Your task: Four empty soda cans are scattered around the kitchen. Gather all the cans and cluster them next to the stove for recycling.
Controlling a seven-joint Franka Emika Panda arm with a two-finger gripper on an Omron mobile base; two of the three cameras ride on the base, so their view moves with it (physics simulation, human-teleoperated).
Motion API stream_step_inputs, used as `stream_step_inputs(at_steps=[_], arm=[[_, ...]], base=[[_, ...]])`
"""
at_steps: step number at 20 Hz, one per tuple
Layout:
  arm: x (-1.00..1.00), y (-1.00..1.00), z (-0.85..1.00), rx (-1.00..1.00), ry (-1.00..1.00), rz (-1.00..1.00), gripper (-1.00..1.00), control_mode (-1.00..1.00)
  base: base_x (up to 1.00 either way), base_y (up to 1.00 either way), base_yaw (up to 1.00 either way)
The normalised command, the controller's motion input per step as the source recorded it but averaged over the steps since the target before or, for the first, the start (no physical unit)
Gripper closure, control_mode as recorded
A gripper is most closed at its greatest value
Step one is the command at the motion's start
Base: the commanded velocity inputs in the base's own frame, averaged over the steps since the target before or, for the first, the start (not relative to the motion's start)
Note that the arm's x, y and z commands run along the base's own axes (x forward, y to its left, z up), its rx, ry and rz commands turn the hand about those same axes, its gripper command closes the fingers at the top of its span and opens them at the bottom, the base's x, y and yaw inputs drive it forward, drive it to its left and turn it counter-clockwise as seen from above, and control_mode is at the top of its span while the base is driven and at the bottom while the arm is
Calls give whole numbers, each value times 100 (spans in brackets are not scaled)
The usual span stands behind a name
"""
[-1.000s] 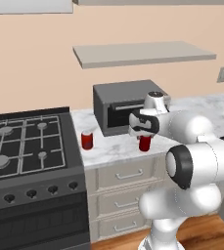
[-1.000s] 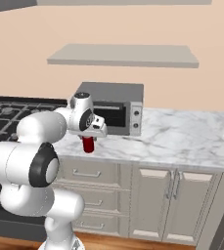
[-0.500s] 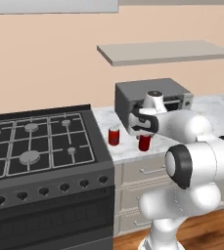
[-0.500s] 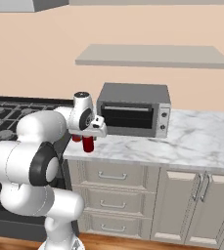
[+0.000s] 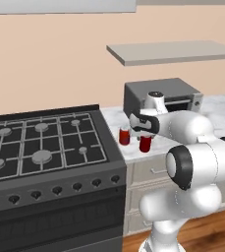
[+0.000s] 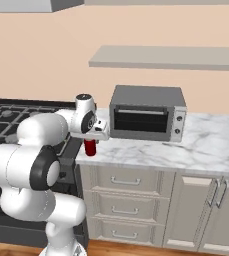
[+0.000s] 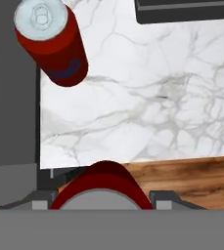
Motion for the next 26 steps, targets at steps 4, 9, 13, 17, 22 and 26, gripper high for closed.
stream_step_inputs(at_steps=[4, 9, 13, 17, 22, 26], arm=[[12, 26, -8, 0, 3, 0, 100, -100], [23, 8, -8, 0, 3, 1, 100, -100], [20, 0, -9, 0, 1, 0, 100, -100], [18, 8, -12, 0, 0, 0, 100, -100], [10, 10, -14, 0, 0, 0, 100, -100], [8, 8, -12, 0, 0, 0, 100, -100]], base=[[1, 10, 0], [0, 0, 0], [0, 0, 0], [0, 0, 0], [0, 0, 0], [0, 0, 0]])
